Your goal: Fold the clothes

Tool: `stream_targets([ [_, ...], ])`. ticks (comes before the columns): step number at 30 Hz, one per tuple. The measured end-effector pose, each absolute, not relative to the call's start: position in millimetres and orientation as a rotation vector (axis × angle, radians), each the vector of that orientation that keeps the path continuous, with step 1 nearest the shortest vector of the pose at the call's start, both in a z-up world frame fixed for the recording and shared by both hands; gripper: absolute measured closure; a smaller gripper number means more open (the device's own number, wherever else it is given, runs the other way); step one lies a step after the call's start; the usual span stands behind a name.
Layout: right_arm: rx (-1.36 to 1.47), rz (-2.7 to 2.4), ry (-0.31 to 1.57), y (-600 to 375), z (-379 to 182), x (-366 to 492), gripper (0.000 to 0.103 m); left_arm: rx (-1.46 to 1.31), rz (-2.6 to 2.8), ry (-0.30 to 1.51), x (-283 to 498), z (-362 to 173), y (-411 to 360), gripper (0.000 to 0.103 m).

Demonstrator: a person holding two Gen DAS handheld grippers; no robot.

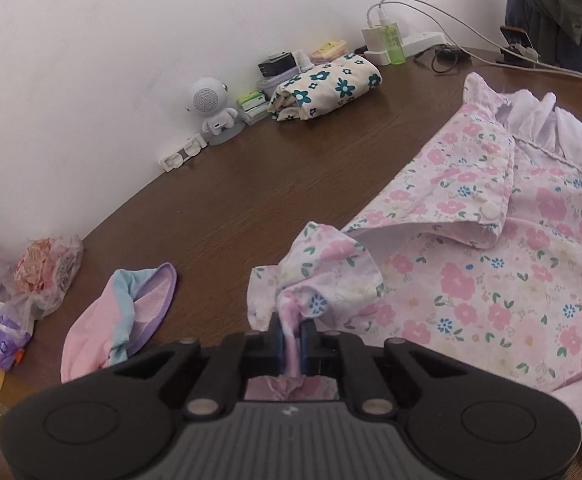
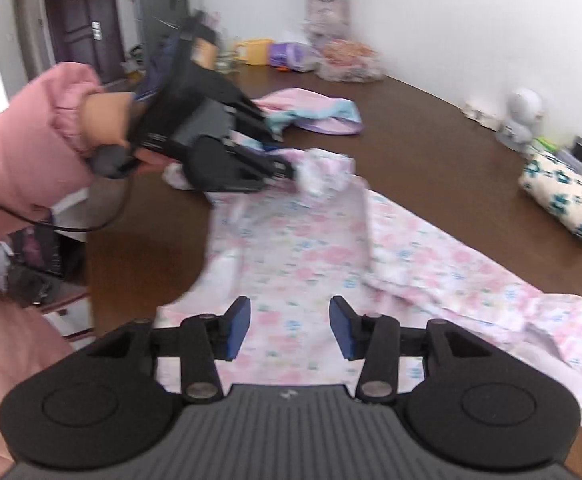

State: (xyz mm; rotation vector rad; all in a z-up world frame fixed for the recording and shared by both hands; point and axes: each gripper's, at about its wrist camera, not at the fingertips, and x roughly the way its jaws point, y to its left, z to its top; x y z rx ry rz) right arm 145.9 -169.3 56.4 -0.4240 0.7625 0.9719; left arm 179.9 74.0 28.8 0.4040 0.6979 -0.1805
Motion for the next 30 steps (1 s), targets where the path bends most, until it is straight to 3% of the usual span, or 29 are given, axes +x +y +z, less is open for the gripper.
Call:
stream_targets([
  [4,-0.476,0.884,0.862,-167,35,189,0.06,0.226,-0.104,0.714,208,36,110,0.096],
  [8,-0.473,0.9,0.927,-154,12,216,0.06,-0.075,0.151,0.716,227,39,173,0.07],
  [12,-0.437,0.919,0.9,-152,10,223,0.06,0.002,0.076,0.656,207,48,167,0.068],
  [23,-0.486,0.693,0.791,-129,17,305,0.06,0.324,-0.551,0.727,153,6,22,0.072],
  [30,-0.187,0.617,0.729,-183,48,331,0.057,0.316,-0.576,0.749,146,0,19,0.072],
])
